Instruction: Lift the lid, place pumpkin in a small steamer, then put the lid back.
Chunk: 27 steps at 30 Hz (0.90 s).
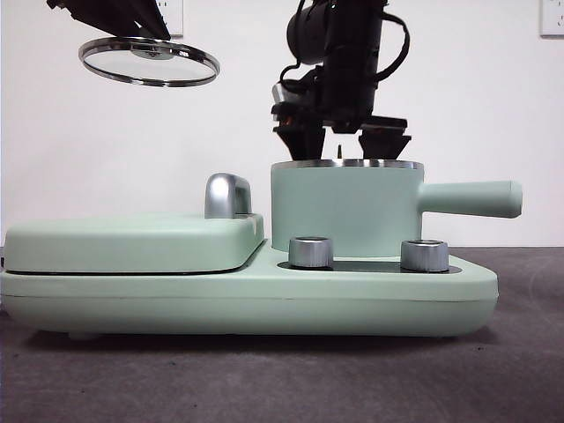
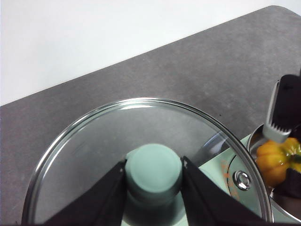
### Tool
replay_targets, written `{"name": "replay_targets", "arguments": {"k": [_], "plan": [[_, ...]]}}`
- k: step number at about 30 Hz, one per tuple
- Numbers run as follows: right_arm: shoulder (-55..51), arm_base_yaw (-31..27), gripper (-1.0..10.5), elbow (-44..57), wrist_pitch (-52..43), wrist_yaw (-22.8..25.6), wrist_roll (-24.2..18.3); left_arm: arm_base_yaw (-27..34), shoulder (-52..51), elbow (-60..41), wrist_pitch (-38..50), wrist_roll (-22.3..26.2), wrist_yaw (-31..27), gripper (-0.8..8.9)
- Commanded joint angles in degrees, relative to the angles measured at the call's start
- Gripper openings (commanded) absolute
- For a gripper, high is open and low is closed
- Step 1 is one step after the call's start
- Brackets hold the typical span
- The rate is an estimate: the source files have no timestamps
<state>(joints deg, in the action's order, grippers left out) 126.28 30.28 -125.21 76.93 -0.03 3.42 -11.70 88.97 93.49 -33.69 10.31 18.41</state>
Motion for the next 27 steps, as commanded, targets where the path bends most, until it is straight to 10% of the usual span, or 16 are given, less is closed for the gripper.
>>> {"name": "replay_targets", "arguments": {"k": [1, 27], "plan": [[2.54, 0.7, 3.0, -0.66, 4.13, 0.02, 0.66, -0.13, 0.22, 1.9, 1.6, -0.26, 0.7, 1.13], [2.54, 1.14, 3.0, 2.99, 4.22, 0.57, 2.51, -0.15, 0.22, 1.9, 1.55, -0.28, 0.7, 1.13]]}}
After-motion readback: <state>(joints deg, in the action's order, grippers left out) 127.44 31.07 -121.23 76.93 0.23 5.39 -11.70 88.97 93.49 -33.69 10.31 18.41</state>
